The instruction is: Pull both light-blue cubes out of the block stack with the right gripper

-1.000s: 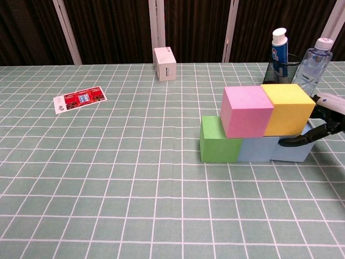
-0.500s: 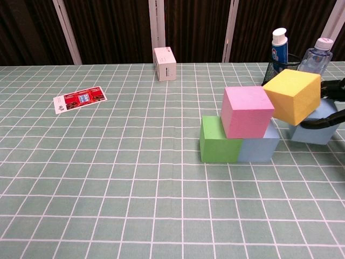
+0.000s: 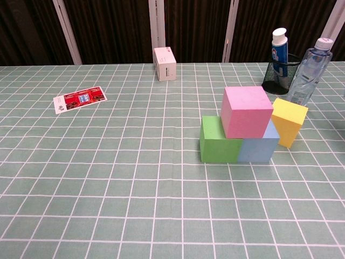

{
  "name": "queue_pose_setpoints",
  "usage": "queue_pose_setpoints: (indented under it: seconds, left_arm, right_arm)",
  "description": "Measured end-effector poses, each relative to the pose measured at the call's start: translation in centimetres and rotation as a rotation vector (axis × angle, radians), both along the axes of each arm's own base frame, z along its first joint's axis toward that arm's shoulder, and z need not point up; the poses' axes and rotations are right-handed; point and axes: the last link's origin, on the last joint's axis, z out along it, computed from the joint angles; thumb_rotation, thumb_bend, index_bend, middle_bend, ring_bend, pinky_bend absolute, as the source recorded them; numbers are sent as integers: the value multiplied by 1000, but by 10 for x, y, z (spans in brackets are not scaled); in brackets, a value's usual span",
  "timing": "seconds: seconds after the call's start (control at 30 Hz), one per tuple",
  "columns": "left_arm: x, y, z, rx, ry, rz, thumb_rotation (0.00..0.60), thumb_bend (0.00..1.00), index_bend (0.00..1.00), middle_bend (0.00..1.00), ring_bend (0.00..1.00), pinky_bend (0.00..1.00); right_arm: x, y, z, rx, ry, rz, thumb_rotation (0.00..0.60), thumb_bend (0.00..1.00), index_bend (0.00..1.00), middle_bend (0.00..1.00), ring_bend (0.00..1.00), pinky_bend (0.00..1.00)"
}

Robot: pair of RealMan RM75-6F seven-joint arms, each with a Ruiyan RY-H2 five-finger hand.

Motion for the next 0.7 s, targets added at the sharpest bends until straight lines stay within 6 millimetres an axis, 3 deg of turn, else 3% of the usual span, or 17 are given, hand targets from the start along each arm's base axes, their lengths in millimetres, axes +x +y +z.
queue_pose_setpoints:
  seconds: [0.47,0.7]
  left_arm:
    - [-1,-3,5,17,-18,-4,600,183,98,0,0,0]
    - [-2,-5,7,18,-22,1,600,183,98,0,0,0]
  right_arm:
    - [-10,42,6,176,-5,32,600,127,388,642,440,0]
    - [-11,63,-4,328,-18,94,600,127,308,532,344,0]
